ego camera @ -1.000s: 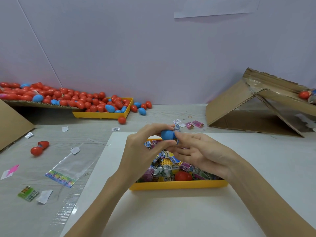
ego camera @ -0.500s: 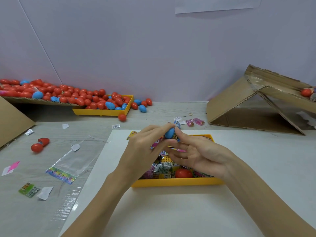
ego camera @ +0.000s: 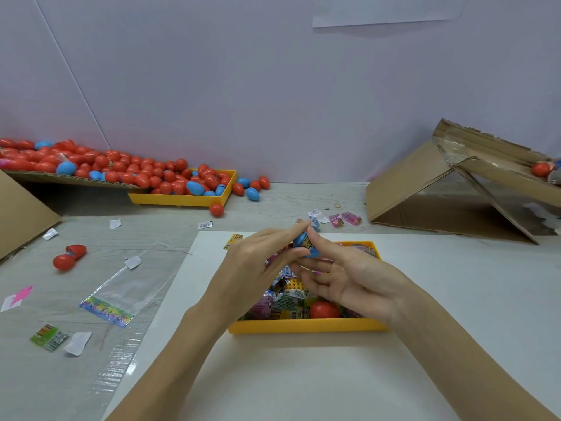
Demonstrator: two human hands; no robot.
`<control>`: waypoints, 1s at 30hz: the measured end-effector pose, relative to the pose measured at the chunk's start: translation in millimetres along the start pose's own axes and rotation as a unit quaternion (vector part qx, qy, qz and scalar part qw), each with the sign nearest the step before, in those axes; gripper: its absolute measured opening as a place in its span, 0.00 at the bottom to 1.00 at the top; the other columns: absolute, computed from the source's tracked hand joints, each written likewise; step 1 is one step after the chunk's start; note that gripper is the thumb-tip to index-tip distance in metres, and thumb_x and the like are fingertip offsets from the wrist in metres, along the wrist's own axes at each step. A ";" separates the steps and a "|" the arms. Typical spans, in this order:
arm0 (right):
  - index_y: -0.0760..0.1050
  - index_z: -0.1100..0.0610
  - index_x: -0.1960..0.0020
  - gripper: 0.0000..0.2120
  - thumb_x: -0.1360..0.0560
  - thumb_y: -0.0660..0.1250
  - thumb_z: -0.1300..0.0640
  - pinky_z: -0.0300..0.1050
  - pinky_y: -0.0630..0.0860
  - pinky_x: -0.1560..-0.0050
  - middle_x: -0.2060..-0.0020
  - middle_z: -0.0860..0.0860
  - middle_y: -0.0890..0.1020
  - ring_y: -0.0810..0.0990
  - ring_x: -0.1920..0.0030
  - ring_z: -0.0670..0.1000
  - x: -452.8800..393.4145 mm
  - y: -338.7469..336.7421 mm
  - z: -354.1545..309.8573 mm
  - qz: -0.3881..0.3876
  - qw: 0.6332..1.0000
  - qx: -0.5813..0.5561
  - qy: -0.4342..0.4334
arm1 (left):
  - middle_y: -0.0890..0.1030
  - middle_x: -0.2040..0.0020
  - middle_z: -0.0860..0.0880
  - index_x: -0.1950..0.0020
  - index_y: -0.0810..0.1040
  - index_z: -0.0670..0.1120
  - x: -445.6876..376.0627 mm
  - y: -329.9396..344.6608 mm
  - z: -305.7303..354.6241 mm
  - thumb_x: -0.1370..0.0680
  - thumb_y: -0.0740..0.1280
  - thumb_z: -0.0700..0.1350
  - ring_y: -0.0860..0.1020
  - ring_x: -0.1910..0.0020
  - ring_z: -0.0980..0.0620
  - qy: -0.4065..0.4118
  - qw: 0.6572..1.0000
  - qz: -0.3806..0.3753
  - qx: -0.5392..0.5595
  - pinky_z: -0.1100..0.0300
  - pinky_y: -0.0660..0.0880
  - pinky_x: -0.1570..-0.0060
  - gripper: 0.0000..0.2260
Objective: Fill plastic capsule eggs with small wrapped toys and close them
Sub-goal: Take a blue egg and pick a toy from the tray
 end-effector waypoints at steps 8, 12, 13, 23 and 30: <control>0.81 0.48 0.37 0.15 0.22 0.75 0.57 0.32 0.78 0.61 0.45 0.49 0.81 0.84 0.57 0.45 40.5 -21.5 -91.1 0.264 0.775 0.426 -0.384 | 0.82 0.38 0.54 0.27 0.76 0.53 2.7 0.3 -21.3 0.16 0.58 0.60 0.80 0.42 0.58 -0.075 0.996 -0.040 -0.036 0.60 0.80 0.44 0.21; 0.77 0.54 0.31 0.19 0.21 0.72 0.63 0.30 0.77 0.44 0.36 0.55 0.74 0.81 0.45 0.48 77.3 -41.0 -183.0 0.448 0.582 0.471 -0.489 | 0.81 0.45 0.54 0.35 0.82 0.52 3.4 2.0 -24.3 0.17 0.57 0.61 0.81 0.50 0.57 -0.078 0.993 -0.056 -0.075 0.67 0.75 0.52 0.22; 0.74 0.54 0.27 0.24 0.21 0.71 0.65 0.34 0.76 0.37 0.32 0.57 0.71 0.80 0.40 0.51 81.2 -48.6 -204.2 0.483 0.562 0.486 -0.463 | 0.81 0.45 0.54 0.36 0.83 0.52 3.2 3.0 -23.6 0.17 0.57 0.61 0.81 0.51 0.57 -0.076 0.992 -0.062 -0.077 0.67 0.75 0.53 0.22; 0.80 0.57 0.38 0.11 0.18 0.66 0.63 0.38 0.79 0.43 0.30 0.55 0.70 0.81 0.47 0.48 39.1 -28.9 -101.1 0.347 0.599 0.600 -0.401 | 0.81 0.43 0.57 0.34 0.81 0.54 9.3 5.0 -39.3 0.21 0.53 0.65 0.78 0.44 0.58 -0.171 0.973 -0.111 -0.104 0.65 0.73 0.46 0.26; 0.82 0.51 0.45 0.07 0.17 0.66 0.59 0.36 0.79 0.49 0.43 0.46 0.75 0.79 0.51 0.42 21.6 -19.8 -61.0 0.241 0.640 0.621 -0.382 | 0.82 0.48 0.62 0.43 0.83 0.55 4.0 10.7 -86.8 0.16 0.64 0.49 0.78 0.49 0.66 -0.336 0.942 0.001 0.025 0.69 0.71 0.54 0.08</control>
Point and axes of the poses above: each hand's wrist, its own x-axis away from the middle knuckle, its own y-axis out of the palm, z = x × y, the point moved 8 cm from there along -x, towards the middle knuckle
